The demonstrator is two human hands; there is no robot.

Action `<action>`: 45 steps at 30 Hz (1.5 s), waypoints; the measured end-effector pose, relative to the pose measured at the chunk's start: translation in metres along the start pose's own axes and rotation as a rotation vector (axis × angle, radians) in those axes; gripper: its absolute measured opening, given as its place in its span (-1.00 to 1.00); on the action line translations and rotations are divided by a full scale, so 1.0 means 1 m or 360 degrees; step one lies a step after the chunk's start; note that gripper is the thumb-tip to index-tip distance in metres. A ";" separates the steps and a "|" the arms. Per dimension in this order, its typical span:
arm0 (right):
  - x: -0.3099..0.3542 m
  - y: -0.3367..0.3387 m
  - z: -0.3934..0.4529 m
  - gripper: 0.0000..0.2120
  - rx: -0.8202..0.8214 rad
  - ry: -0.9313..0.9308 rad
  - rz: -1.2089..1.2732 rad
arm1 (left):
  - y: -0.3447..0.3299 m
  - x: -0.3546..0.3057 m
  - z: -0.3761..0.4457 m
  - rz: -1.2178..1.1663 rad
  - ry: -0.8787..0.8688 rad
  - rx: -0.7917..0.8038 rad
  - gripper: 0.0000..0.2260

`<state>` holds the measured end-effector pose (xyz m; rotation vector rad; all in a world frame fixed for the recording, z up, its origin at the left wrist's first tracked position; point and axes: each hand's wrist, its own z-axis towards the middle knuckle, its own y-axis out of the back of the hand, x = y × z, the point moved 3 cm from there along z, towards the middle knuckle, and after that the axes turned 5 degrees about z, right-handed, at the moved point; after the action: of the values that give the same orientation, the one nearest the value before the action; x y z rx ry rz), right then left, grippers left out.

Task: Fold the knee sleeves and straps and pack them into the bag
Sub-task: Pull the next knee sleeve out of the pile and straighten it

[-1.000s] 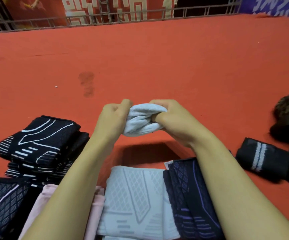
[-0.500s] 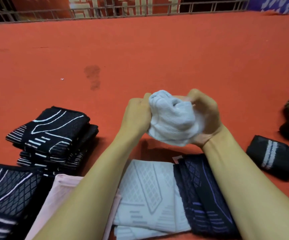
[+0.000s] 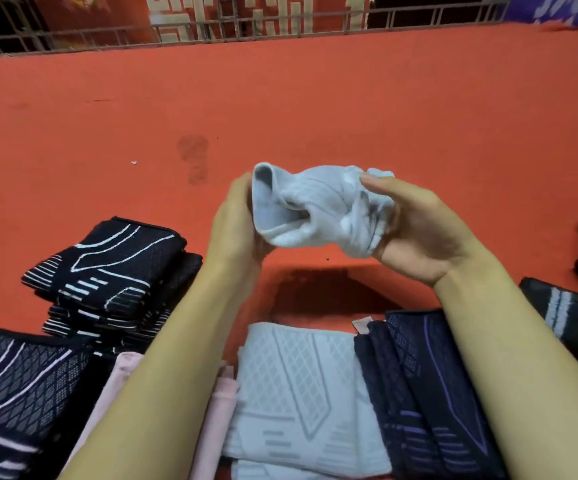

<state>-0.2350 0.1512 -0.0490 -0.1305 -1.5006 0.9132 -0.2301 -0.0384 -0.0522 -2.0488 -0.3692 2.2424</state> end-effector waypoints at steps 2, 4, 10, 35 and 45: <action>0.004 0.004 0.002 -0.73 -0.0177 0.0048 -0.0083 | 0.004 -0.003 0.003 -0.0025 -0.0045 -0.0133 -0.68; 0.005 0.012 0.003 -0.73 -0.0295 0.0113 -0.0196 | 0.006 -0.006 0.004 0.0122 -0.0153 -0.0200 -0.73; 0.009 0.011 0.002 -0.87 -0.0485 0.0194 -0.0340 | 0.008 -0.002 0.001 0.0880 -0.0523 -0.0357 -0.68; 0.022 0.043 0.000 -0.67 -0.1156 0.0536 -0.0926 | 0.026 -0.002 0.011 0.0733 -0.0371 -0.0519 -0.42; 0.025 0.058 0.001 -0.92 -0.1223 0.0585 -0.0604 | 0.040 0.005 0.018 0.0526 -0.0108 -0.0701 -0.73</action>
<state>-0.2657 0.2040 -0.0639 -0.5217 -1.3894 -0.0281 -0.2447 -0.0779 -0.0651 -2.3981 -0.6203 2.6189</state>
